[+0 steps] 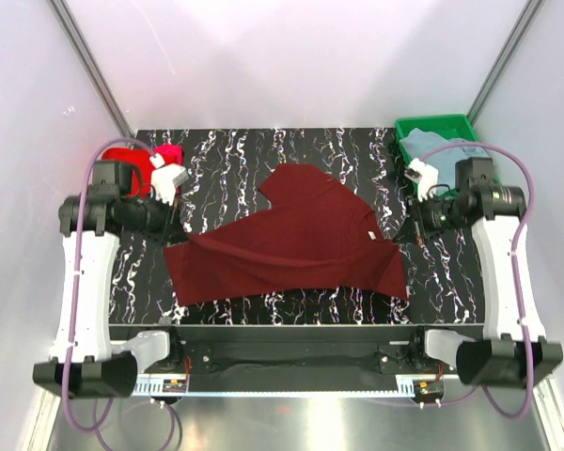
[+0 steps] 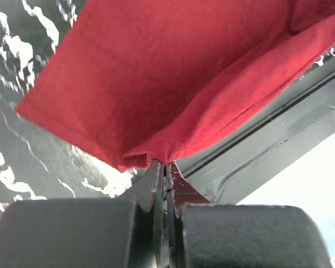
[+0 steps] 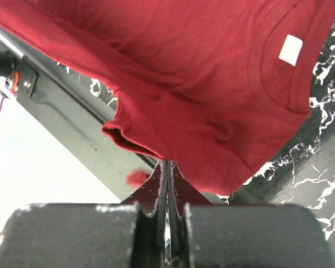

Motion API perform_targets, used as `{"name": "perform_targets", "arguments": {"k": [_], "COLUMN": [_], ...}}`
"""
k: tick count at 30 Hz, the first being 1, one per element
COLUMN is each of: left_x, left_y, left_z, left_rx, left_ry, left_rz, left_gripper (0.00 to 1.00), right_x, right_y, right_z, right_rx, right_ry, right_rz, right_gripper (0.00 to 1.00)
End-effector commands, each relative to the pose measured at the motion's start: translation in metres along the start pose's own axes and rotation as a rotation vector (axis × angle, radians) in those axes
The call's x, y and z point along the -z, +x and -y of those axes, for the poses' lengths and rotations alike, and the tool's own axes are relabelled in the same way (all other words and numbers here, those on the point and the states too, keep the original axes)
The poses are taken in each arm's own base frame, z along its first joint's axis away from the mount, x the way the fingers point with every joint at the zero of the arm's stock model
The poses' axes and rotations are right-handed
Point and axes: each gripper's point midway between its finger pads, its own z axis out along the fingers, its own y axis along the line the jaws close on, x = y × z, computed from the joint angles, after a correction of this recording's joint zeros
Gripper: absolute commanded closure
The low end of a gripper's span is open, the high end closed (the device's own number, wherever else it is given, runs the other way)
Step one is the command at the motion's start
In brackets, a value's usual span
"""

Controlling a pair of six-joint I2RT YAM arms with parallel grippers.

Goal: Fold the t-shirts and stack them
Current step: Flatten the tshirt out

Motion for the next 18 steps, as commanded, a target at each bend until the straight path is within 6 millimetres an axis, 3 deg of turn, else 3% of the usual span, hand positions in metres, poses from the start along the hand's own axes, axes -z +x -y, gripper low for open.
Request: {"name": "perform_targets", "arguments": {"k": [1,3,4,5,7,9,12,14,18], "left_x": [0.024,0.031,0.038,0.044,0.052,0.05,0.022,-0.011,-0.061], "left_y": [-0.009,-0.015,-0.021,-0.024,-0.034,-0.045,-0.056,-0.049,-0.028], "left_z": [0.031,0.027,0.029,0.031,0.033,0.029,0.0,-0.022,-0.041], "left_rx": [-0.103,-0.091,-0.119,-0.143,-0.191,-0.191,-0.081,0.025,0.197], "left_ry": [0.143,0.095,0.08,0.068,0.056,0.053,0.004,0.006,0.061], "left_rz": [0.003,0.016,0.045,0.067,0.104,0.119,0.093,0.015,-0.13], "left_gripper": [0.84,0.81,0.73,0.62,0.4,0.36,0.32,0.36,0.46], "right_x": [0.015,0.03,0.033,0.037,0.042,0.039,0.017,-0.002,-0.054], "right_y": [-0.017,-0.028,-0.024,-0.025,-0.032,-0.038,-0.064,-0.086,-0.113], "right_z": [-0.021,-0.03,-0.033,-0.036,-0.035,-0.03,-0.011,0.011,0.065], "right_rx": [0.057,0.114,0.121,0.137,0.159,0.159,0.117,0.058,-0.06], "right_ry": [-0.097,-0.104,-0.115,-0.12,-0.106,-0.094,-0.108,-0.088,-0.086], "right_rz": [0.012,0.032,0.007,0.001,0.006,0.025,0.088,0.129,0.083], "right_gripper": [0.96,0.96,0.89,0.82,0.44,0.4,0.34,0.34,0.33]}}
